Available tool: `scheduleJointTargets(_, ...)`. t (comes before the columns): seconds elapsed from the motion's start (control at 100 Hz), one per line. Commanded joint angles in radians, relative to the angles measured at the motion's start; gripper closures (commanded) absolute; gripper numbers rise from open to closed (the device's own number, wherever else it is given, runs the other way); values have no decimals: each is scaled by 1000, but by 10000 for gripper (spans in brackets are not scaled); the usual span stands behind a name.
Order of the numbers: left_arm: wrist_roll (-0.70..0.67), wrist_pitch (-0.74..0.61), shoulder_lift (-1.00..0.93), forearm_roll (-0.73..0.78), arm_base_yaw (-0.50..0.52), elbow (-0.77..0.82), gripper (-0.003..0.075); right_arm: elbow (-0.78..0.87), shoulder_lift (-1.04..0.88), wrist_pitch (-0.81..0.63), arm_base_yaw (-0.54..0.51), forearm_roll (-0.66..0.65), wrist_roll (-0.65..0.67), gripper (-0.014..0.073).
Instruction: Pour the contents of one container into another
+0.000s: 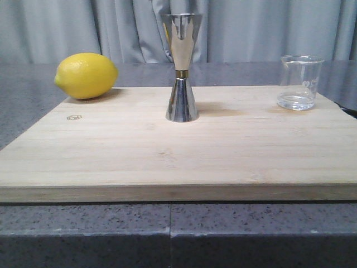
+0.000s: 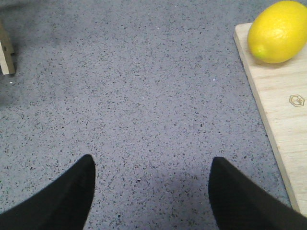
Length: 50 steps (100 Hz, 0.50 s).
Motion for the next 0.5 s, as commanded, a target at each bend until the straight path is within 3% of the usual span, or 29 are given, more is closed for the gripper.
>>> scheduleJointTargets(0.0,-17,-58,-2,19,3,-23,257,19,-30,-83,-7,-1,18,-21)
scheduleJointTargets(0.21,-17,-58,-2,19,3,-23,259,42,-50,-61,-7,-6,18,-20)
scheduleJointTargets(0.3,-17,-58,-2,13,3,-23,303,42,-50,-56,-7,-20,18,21)
scheduleJointTargets(0.37,-17,-58,-2,13,3,-23,367,42,-50,-52,-7,-29,18,132)
scheduleJointTargets(0.49,-17,-58,-2,13,3,-23,487,42,-50,-52,-7,-32,18,409)
